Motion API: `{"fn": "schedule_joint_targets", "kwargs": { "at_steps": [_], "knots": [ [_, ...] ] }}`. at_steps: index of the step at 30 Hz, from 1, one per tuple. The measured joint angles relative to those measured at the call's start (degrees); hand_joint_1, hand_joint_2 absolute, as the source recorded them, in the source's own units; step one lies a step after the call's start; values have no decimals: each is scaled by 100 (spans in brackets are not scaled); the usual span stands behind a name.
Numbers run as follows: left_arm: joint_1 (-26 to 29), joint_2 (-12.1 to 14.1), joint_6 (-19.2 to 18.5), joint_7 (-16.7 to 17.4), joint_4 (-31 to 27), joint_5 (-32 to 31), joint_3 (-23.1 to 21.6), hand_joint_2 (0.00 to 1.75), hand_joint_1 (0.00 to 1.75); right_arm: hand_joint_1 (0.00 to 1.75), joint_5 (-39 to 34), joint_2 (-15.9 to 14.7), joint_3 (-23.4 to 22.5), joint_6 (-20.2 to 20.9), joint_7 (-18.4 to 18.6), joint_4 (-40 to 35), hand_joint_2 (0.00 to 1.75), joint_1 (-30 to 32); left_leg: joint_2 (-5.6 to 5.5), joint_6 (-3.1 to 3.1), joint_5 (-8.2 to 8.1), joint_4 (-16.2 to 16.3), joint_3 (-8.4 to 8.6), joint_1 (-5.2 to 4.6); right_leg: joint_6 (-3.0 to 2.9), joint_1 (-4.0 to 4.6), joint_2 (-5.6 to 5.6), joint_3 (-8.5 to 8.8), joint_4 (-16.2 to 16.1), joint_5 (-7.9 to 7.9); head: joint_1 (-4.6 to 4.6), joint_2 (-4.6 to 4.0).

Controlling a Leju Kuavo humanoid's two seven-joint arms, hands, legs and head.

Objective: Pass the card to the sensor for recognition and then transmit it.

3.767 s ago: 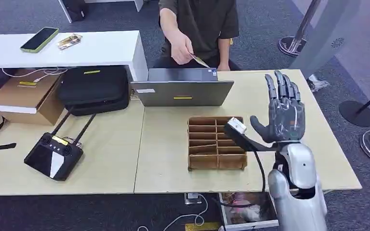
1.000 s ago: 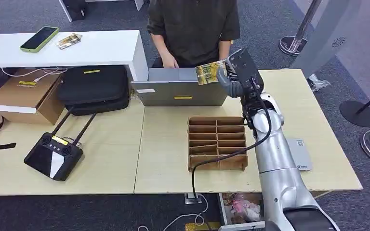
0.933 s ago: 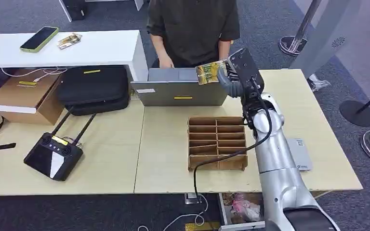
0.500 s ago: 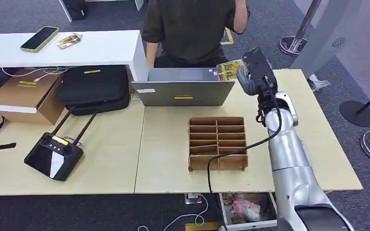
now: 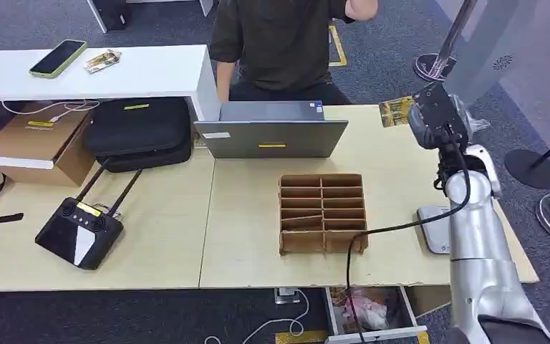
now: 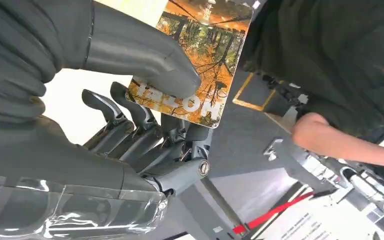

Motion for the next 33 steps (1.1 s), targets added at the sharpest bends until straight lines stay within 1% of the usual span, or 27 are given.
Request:
{"fn": "schedule_joint_targets", "kwargs": {
  "at_steps": [5,12,16,20,28,33],
  "knots": [
    [3,2,13,2,0,-18,18,0,0,175,39,-157,-87,-4,48,-325,175,402,-1,0,0,0,0,0,0,0,0,0,0,0,-2,0],
    [5,4,16,20,0,-35,35,0,0,175,20,-289,-372,-4,140,-912,175,1151,-2,3,-3,0,-1,-1,2,0,-1,0,-1,-2,0,0],
    [4,7,18,22,0,-35,39,0,0,175,15,-317,-562,4,162,-1165,175,1556,0,4,-5,-1,-1,-1,3,0,-1,0,-1,-2,-2,0],
    [5,7,29,35,0,-37,48,0,0,175,20,-319,-802,109,203,-1388,175,1918,-1,4,-5,-1,-1,-1,3,0,-1,0,-2,-3,-2,0],
    [5,7,50,37,0,-46,101,0,0,175,22,-317,-1322,212,153,-1755,175,2603,-3,7,-8,-1,-3,-1,4,0,-4,1,-2,-5,0,0],
    [3,7,53,37,0,-52,107,0,0,175,-2,-317,-1511,223,133,-1893,175,2911,2,8,-9,-2,-3,-1,4,0,-1,0,-2,-5,-2,0]
  ]
}}
